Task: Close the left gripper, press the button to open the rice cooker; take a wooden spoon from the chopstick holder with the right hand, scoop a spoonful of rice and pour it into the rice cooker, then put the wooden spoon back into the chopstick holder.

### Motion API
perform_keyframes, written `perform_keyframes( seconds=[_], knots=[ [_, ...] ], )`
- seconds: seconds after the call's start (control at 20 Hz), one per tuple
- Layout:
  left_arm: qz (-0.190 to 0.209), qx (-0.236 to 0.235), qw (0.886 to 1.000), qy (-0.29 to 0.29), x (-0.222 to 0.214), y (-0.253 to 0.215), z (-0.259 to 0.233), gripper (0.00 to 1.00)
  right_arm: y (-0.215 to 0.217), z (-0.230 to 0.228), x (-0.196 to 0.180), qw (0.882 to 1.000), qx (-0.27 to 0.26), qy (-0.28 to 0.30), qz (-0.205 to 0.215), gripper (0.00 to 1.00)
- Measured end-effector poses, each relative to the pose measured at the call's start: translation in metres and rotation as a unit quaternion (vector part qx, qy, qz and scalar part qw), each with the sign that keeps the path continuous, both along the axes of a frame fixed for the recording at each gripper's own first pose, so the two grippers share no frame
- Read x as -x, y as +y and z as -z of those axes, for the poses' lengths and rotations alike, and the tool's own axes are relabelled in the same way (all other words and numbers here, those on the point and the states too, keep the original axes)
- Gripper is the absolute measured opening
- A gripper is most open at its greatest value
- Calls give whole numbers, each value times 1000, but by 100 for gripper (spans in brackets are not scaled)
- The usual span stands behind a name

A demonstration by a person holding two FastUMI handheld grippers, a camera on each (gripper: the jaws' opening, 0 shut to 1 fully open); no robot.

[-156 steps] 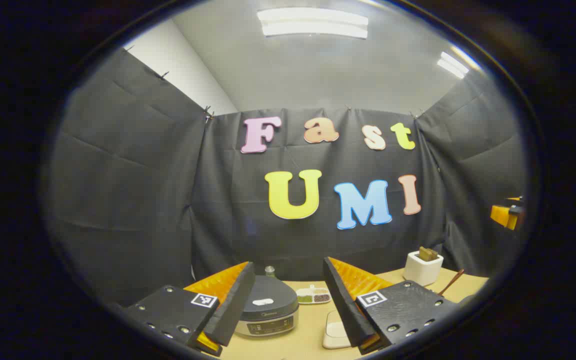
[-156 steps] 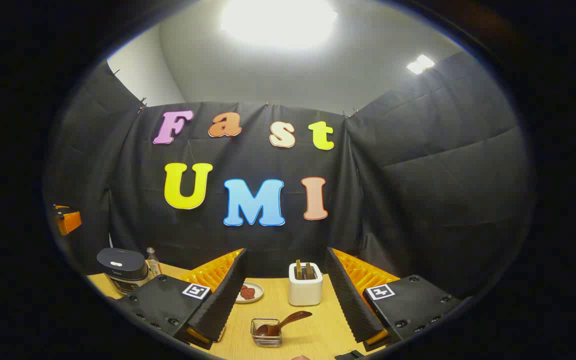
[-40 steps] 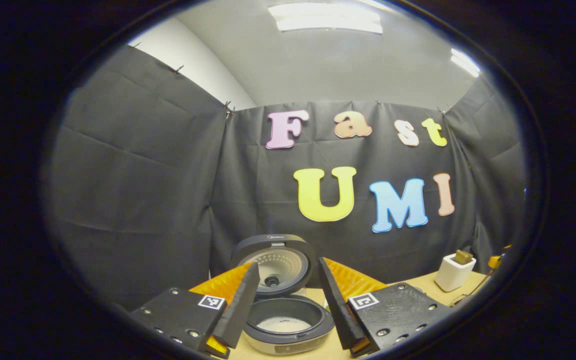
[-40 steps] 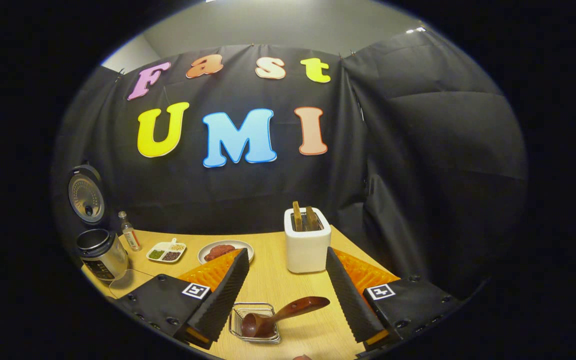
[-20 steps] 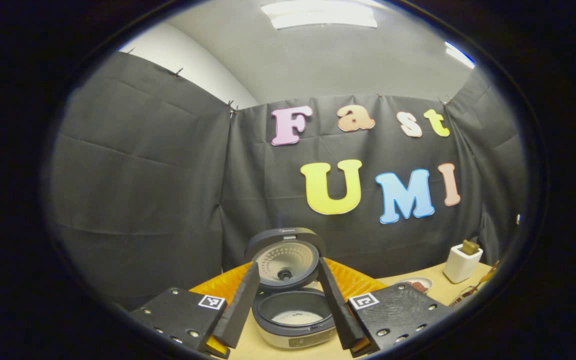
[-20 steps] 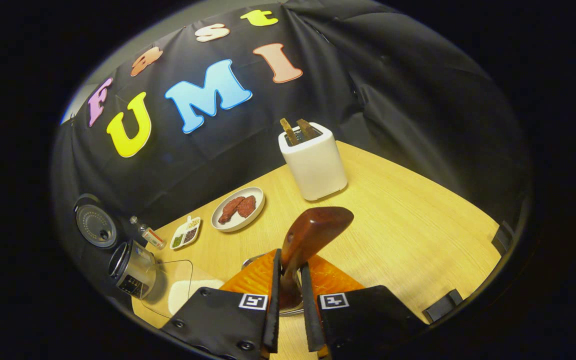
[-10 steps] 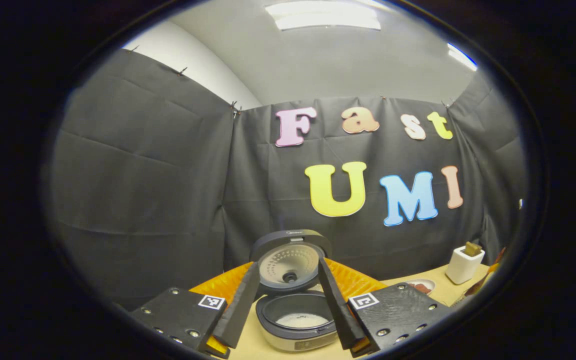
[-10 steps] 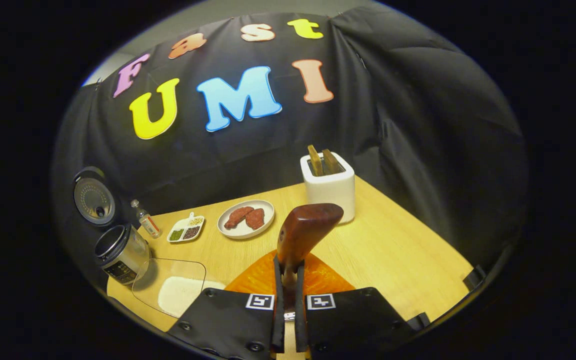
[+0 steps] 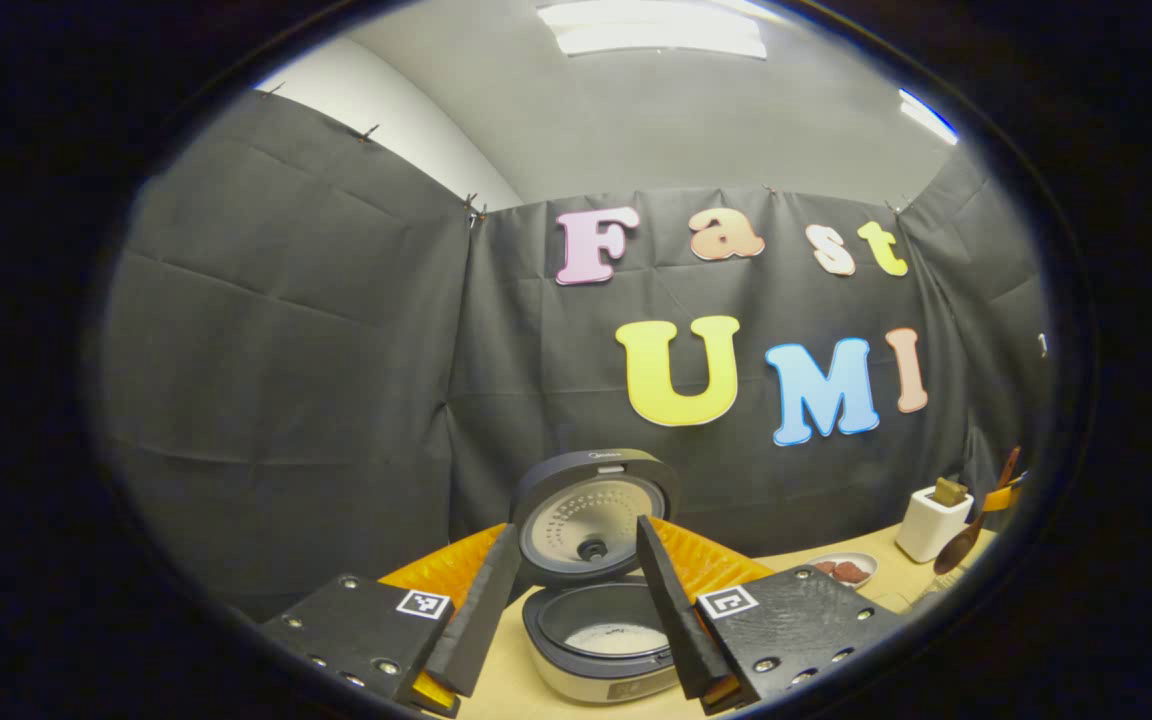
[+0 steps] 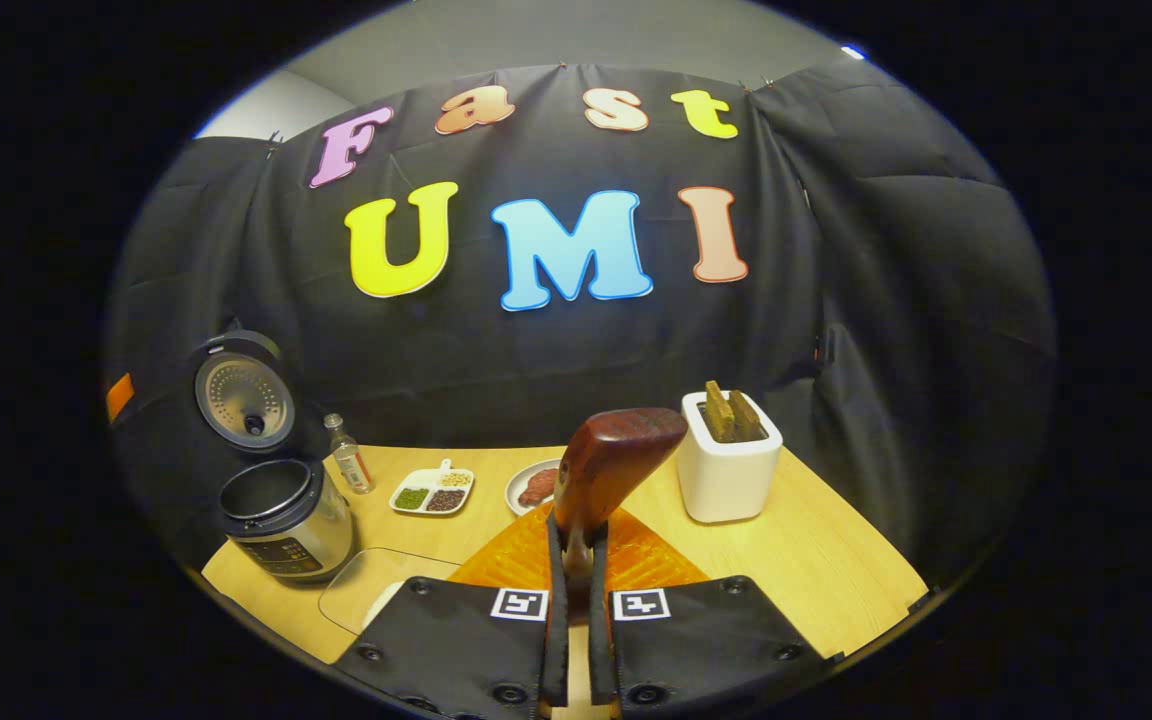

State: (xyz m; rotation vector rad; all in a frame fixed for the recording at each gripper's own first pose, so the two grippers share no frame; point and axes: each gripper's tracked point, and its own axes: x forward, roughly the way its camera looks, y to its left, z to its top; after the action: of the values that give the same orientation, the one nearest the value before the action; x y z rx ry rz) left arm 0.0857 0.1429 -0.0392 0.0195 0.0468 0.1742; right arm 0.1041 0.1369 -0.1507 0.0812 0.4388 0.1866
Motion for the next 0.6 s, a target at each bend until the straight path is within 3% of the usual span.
perform_keyframes(
  seconds=[0.6],
  knots=[
    [-14,0,1000,16,-16,48,22,75,101,55,10,996,20,44,-77,10]
  ],
)
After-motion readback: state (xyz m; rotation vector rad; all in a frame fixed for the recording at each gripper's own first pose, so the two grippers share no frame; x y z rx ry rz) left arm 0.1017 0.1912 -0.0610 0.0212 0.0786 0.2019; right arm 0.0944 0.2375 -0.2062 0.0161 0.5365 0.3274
